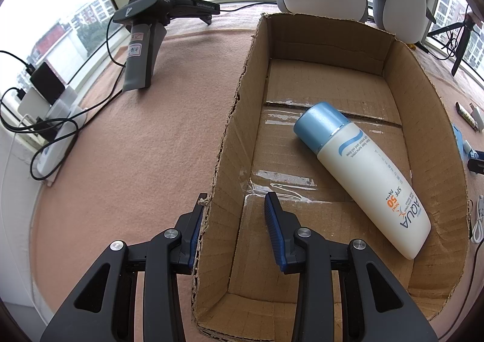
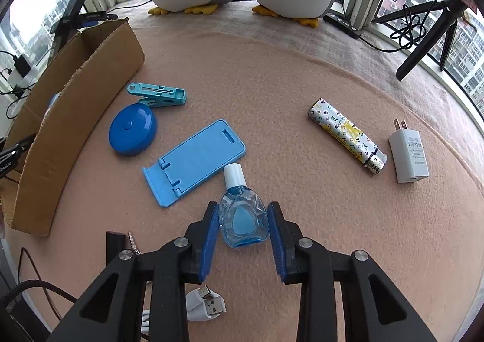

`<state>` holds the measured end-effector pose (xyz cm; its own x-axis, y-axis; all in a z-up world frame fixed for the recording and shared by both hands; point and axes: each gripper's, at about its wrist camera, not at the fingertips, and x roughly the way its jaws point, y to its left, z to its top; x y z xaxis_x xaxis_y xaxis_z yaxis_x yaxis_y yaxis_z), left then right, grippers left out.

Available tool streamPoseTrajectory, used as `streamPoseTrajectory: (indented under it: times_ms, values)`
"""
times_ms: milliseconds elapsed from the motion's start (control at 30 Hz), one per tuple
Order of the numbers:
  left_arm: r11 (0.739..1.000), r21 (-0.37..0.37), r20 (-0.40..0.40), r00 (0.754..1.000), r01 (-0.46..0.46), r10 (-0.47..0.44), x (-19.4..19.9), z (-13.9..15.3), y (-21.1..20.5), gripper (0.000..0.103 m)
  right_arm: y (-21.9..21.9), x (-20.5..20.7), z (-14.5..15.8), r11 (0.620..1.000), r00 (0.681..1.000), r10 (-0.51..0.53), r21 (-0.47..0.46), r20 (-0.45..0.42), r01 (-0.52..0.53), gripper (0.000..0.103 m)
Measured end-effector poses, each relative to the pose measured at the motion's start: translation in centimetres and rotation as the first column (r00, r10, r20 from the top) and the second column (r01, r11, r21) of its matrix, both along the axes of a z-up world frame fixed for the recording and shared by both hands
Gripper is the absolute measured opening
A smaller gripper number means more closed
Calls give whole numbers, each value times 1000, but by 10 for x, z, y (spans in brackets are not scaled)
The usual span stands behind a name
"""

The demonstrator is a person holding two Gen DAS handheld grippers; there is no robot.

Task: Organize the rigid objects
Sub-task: 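Grasp the blue eye-drop bottle with the right gripper, then carry the eye-drop bottle into the box and open the right gripper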

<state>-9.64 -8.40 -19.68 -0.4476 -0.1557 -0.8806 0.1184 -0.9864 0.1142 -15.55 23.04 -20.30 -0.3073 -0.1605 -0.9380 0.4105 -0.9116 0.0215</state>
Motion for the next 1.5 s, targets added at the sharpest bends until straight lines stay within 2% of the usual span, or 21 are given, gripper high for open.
streamPoseTrajectory:
  times_ms: [267, 500, 700, 900, 1133, 1500]
  values:
    - [1000, 3, -1, 1000, -1, 1, 0, 0, 0, 35, 7, 11, 11, 994, 996, -90, -66, -25, 89, 29]
    - [1000, 6, -4, 1000, 1, -1, 1, 0, 0, 35, -12, 27, 43, 988, 992, -97, -128, -80, 86, 29]
    - [1000, 17, -8, 1000, 0, 0, 1, 0, -1, 35, -53, 38, 67, 982, 992, -42, -188, -118, 19, 29]
    - [1000, 28, -12, 1000, -1, 1, 2, 0, -3, 35, -104, 61, 81, 965, 990, 70, -243, -123, -99, 29]
    - [999, 32, -14, 1000, -1, 1, 2, 0, -3, 35, -151, 86, 80, 945, 975, 186, -250, -119, -211, 29]
    - [999, 34, -15, 1000, -1, 2, 3, 0, -3, 35, -184, 98, 65, 935, 964, 248, -234, -98, -265, 29]
